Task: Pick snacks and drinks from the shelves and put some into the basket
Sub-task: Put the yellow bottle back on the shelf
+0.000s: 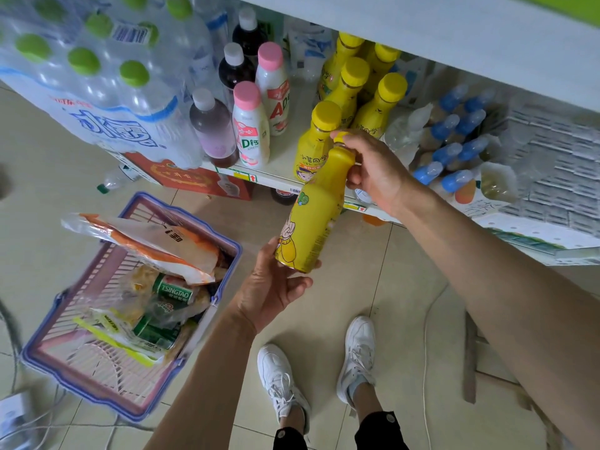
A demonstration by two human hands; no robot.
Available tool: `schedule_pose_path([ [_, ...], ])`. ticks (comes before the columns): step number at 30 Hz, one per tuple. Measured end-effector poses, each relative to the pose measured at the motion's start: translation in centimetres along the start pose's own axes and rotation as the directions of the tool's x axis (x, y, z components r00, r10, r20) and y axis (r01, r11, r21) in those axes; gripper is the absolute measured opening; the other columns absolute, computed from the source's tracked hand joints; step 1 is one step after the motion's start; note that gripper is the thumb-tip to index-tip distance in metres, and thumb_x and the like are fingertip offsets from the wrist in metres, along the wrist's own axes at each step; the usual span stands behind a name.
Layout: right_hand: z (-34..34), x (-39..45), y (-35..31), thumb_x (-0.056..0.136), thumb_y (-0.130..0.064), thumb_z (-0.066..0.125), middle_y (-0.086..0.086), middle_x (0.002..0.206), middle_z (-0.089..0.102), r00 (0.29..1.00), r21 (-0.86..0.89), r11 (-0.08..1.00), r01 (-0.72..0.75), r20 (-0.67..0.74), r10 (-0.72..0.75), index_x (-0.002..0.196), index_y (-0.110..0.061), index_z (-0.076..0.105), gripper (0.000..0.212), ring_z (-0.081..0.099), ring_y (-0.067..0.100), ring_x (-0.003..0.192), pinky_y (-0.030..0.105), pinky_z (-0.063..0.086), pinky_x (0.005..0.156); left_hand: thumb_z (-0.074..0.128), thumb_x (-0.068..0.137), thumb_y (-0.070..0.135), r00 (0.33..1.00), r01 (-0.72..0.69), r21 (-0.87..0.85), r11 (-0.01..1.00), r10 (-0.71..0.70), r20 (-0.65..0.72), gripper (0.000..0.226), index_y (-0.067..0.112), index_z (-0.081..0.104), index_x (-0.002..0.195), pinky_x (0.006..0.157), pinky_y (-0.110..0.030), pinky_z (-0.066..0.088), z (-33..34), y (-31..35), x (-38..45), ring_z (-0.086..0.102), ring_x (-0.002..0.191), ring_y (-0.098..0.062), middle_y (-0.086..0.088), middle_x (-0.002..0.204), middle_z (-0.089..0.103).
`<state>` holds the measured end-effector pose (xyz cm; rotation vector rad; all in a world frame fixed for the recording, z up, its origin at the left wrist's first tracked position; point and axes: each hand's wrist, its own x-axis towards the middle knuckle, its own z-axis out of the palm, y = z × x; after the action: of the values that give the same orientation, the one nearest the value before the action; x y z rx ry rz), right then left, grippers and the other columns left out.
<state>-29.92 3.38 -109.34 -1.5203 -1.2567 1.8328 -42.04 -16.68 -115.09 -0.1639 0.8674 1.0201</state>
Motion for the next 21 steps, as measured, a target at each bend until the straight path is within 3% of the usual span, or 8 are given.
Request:
schedule_pose_path([
  [2,0.0,-0.1,0.1,0.09,-0.042,0.062,0.009,0.08,0.048,0.999,-0.081,0.995,0.05,-0.009,-0.051,0.116,-0.019,0.063,0.035,0.038,0.012,0.05,0.023,0.033,0.049,0.031,0.096,0.058,1.0,0.018,-0.008,1.0,-0.018,-0.01,0.06,0.01,0.057,0.122,0.053,-0.026,0.059,0.2,-0.1,0.0,0.071,0.064,-0.025,-0.021,0.09,0.071],
  [3,0.0,-0.3,0.1,0.09,-0.045,0.064,0.008,0.076,0.047,0.998,-0.106,0.992,0.065,-0.013,-0.066,0.115,-0.019,0.062,0.036,0.038,0.012,0.049,0.024,0.033,0.049,0.027,0.099,0.057,1.0,0.005,-0.042,0.999,-0.006,-0.009,0.062,0.009,0.056,0.125,0.061,-0.031,0.062,0.1,-0.1,0.1,0.073,0.074,-0.03,-0.023,0.093,0.071],
  [5,0.2,-0.6,0.0,0.091,-0.047,0.063,0.004,0.068,0.046,0.995,-0.141,0.986,0.088,-0.032,-0.093,0.108,-0.02,0.06,0.032,0.041,0.012,0.049,0.024,0.035,0.049,0.032,0.101,0.049,0.999,-0.047,-0.121,0.991,0.045,-0.023,0.055,0.006,0.055,0.128,0.077,-0.04,0.061,0.3,-0.2,0.1,0.072,0.09,-0.034,-0.026,0.108,0.068],
  [7,0.5,-0.8,-0.2,0.091,-0.047,0.062,0.004,0.074,0.055,0.99,-0.187,0.976,0.112,-0.066,-0.127,0.102,-0.021,0.058,0.028,0.05,0.014,0.056,0.025,0.04,0.05,0.04,0.101,0.038,0.993,-0.103,-0.12,0.987,0.095,-0.071,0.045,0.005,0.057,0.126,0.082,-0.046,0.06,0.4,-0.2,0.3,0.07,0.097,-0.033,-0.024,0.118,0.064],
  [11,0.5,-0.8,-0.1,0.09,-0.046,0.065,-0.007,0.077,0.057,0.973,-0.267,0.957,0.114,-0.164,-0.161,0.09,-0.021,0.054,0.027,0.054,0.009,0.066,0.021,0.043,0.052,0.047,0.099,0.037,0.98,-0.166,0.027,0.986,0.168,-0.105,0.034,0.014,0.054,0.124,0.079,-0.047,0.059,0.8,-0.4,0.8,0.065,0.104,-0.041,-0.02,0.118,0.063],
  [16,-0.2,-0.5,-0.2,0.088,-0.049,0.065,-0.005,0.082,0.061,0.967,-0.355,0.934,0.052,-0.215,-0.135,0.09,-0.02,0.054,0.031,0.053,0.007,0.066,0.025,0.044,0.062,0.067,0.084,0.034,0.979,-0.189,0.016,0.982,0.189,-0.071,0.049,0.011,0.053,0.124,0.087,-0.047,0.057,1.0,-0.5,0.5,0.066,0.104,-0.038,-0.018,0.113,0.066],
  [19,-0.4,-0.6,-0.5,0.09,-0.045,0.064,0.008,0.098,0.071,0.977,-0.279,0.957,0.078,-0.169,-0.129,0.088,-0.024,0.057,0.022,0.048,0.008,0.059,0.02,0.038,0.053,0.065,0.086,0.034,0.987,-0.141,-0.032,0.989,0.139,-0.078,0.038,0.007,0.062,0.113,0.074,-0.04,0.061,1.3,-0.6,0.6,0.067,0.095,-0.033,-0.014,0.106,0.067],
  [21,-0.4,-0.8,-0.8,0.093,-0.047,0.06,0.009,0.082,0.067,0.985,-0.193,0.978,0.08,-0.133,-0.107,0.086,-0.024,0.058,0.024,0.041,0.01,0.051,0.021,0.033,0.047,0.054,0.09,0.041,0.993,-0.08,-0.068,0.994,0.074,-0.093,0.037,0.011,0.066,0.107,0.06,-0.033,0.061,1.6,-0.8,0.7,0.07,0.082,-0.034,-0.013,0.098,0.069],
])
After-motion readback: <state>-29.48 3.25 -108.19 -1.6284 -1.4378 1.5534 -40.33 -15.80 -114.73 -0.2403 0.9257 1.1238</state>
